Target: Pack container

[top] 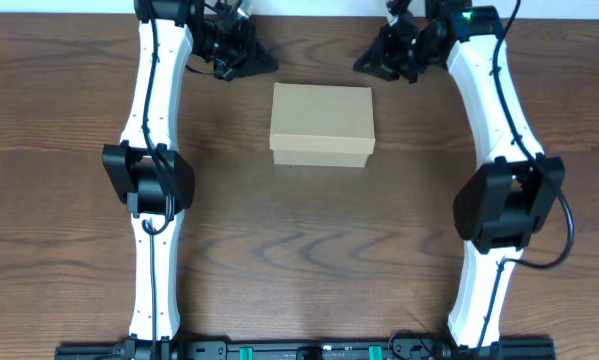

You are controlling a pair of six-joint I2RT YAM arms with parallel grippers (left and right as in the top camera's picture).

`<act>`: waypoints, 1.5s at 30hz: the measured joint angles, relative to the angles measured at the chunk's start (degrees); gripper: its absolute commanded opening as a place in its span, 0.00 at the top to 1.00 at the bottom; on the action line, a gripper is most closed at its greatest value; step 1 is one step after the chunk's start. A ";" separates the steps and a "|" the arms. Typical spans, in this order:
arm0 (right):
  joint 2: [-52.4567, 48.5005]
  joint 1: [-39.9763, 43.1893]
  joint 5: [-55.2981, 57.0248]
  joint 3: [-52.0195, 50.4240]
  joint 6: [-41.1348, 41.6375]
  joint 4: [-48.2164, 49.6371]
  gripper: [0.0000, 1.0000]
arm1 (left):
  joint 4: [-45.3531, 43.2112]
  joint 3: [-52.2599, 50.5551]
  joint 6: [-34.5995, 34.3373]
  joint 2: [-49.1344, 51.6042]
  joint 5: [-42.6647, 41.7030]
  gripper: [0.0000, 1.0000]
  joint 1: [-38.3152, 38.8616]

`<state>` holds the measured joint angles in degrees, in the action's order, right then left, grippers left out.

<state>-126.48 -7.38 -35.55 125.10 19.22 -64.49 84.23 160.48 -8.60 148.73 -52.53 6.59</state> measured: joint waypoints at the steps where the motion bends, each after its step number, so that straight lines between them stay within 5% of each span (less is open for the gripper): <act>1: 0.79 -0.68 1.81 0.00 -0.50 -1.11 0.99 | 2.29 1.33 1.05 0.00 1.68 0.94 0.13; 7: 6.64 -5.42 13.07 0.26 -2.51 -9.09 0.99 | 8.11 10.21 5.42 -0.39 12.68 0.94 1.70; 21: 8.68 -11.13 28.41 0.74 -4.76 -20.37 0.99 | 8.11 9.77 7.17 -5.49 31.63 0.94 12.66; 35: 8.70 -13.77 33.73 0.74 -6.27 -19.91 0.99 | 7.37 -21.29 10.19 -28.87 40.65 0.94 12.81; 45: 8.68 -13.77 34.49 -4.79 -6.69 -14.38 0.99 | -0.33 -32.20 16.59 -29.35 35.80 0.94 13.25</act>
<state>-117.80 -21.15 -1.06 120.31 12.53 -78.87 83.90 128.29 7.99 119.37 -16.73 19.84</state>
